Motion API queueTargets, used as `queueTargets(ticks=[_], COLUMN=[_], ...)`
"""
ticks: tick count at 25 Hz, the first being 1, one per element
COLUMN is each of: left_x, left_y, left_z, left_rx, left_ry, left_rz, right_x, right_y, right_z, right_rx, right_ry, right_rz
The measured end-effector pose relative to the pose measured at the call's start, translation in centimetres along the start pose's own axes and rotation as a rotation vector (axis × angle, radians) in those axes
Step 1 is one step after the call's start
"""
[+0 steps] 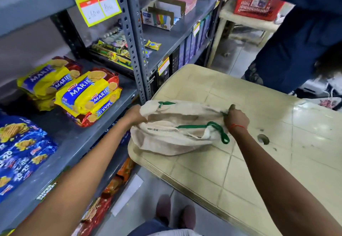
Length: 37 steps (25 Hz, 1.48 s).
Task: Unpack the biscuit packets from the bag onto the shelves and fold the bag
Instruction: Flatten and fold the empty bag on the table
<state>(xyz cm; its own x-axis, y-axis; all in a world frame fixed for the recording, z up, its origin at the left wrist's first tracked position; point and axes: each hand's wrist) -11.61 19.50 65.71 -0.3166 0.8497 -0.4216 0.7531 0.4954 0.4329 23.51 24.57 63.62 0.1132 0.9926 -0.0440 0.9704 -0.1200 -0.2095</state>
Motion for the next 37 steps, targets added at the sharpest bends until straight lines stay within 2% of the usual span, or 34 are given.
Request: queueTargets(ticks=[2, 3, 4, 5, 6, 8, 10, 11, 12, 13, 14, 16, 17, 18, 19, 21, 22, 23, 26, 29, 30, 31, 32, 33, 34, 35, 36, 37], left_x=[-0.2, -0.2, -0.4, -0.5, -0.6, -1.0, -2.1, -2.5, -2.7, -2.7, -2.6, -2.8, -2.9, -2.8, -2.6, -2.9, -3.0, -3.3, -4.5, -5.7, -5.7, -5.2, -4.9, -4.8, -4.6, -4.6, -4.4, -4.5], left_y=[0.6, 0.8, 1.3, 2.1, 3.1, 5.7, 8.3, 9.7, 11.1, 12.7, 14.2, 16.7, 17.8, 18.4, 19.0, 20.0, 20.5, 20.9, 22.5, 24.9, 25.8, 26.4, 26.6, 25.9, 24.7, 23.4, 21.8, 20.1], left_z=[-2.0, -3.0, -3.9, -4.8, -5.6, -6.4, -7.3, -7.6, -7.9, -8.3, -8.8, -10.0, -11.0, -12.0, -13.2, -15.3, -16.1, -16.7, -17.5, -17.8, -18.2, -18.5, -19.0, -19.5, -19.5, -19.4, -19.0, -18.1], left_rx=[0.343, 0.424, 0.402, 0.238, -0.044, -0.640, -0.932, -0.943, -0.880, -0.707, -0.459, 0.078, 0.248, 0.287, 0.223, 0.037, -0.056, -0.116, -0.217, -0.695, -0.855, -0.914, -0.829, -0.631, -0.385, -0.145, 0.089, 0.296], left_ry=[0.030, 0.067, 0.086, 0.086, 0.063, -0.124, -0.376, -0.428, -0.417, -0.323, -0.161, 0.185, 0.260, 0.242, 0.160, -0.117, -0.219, -0.250, -0.120, -0.113, -0.048, 0.111, 0.333, 0.542, 0.672, 0.704, 0.653, 0.526], left_rz=[-0.013, -0.046, -0.086, -0.130, -0.157, -0.191, -0.188, -0.143, -0.073, 0.019, 0.118, 0.232, 0.263, 0.236, 0.188, 0.025, -0.013, -0.013, 0.072, 0.148, 0.187, 0.237, 0.294, 0.336, 0.376, 0.412, 0.424, 0.406], right_x=[-0.5, -0.7, -0.6, -0.3, 0.1, 0.6, 0.1, 0.0, -0.1, -0.1, -0.1, 0.0, 0.1, 0.0, -0.3, -1.2, -1.5, -1.4, -0.9, -0.1, 0.1, 0.2, 0.3, 0.2, 0.1, 0.1, 0.3, -0.1], right_y=[2.1, 2.9, 3.6, 4.2, 4.6, 4.9, 4.4, 4.5, 4.5, 4.6, 4.8, 6.3, 7.5, 8.5, 9.3, 10.1, 10.3, 10.3, 9.5, 7.8, 7.3, 7.1, 7.3, 7.7, 8.3, 9.2, 10.4, 11.5], right_z=[-1.6, -2.5, -3.6, -4.6, -5.9, -8.4, -10.8, -11.9, -13.0, -14.2, -15.6, -17.9, -19.1, -19.9, -20.9, -22.9, -23.9, -24.8, -26.6, -28.3, -28.9, -29.3, -29.7, -30.1, -30.1, -30.0, -29.4, -28.1], right_rx=[0.121, 0.206, 0.281, 0.353, 0.418, 0.584, 0.838, 0.904, 0.918, 0.913, 0.865, 0.589, 0.457, 0.382, 0.371, 0.435, 0.456, 0.477, 0.748, 1.167, 1.229, 1.239, 1.213, 1.172, 1.135, 1.103, 1.014, 0.902], right_ry=[0.090, 0.149, 0.220, 0.259, 0.240, 0.035, -0.205, -0.256, -0.242, -0.154, -0.025, 0.232, 0.292, 0.264, 0.171, -0.039, -0.019, 0.062, 0.230, 0.530, 0.579, 0.628, 0.692, 0.735, 0.737, 0.682, 0.581, 0.409], right_rz=[0.200, 0.297, 0.365, 0.397, 0.401, 0.319, 0.303, 0.291, 0.278, 0.264, 0.256, 0.296, 0.337, 0.368, 0.354, 0.301, 0.279, 0.270, 0.252, 0.198, 0.151, 0.123, 0.118, 0.121, 0.145, 0.146, 0.149, 0.150])
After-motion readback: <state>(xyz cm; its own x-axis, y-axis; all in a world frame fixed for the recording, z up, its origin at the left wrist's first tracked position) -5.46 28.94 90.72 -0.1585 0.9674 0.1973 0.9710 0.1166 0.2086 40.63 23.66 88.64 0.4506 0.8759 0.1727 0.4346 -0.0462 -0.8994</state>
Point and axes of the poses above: each hand's wrist, its own x-axis towards the middle knuckle, its own z-axis out of the palm, y = z × x, and after that the axes turned 5 degrees about -z, right-handed
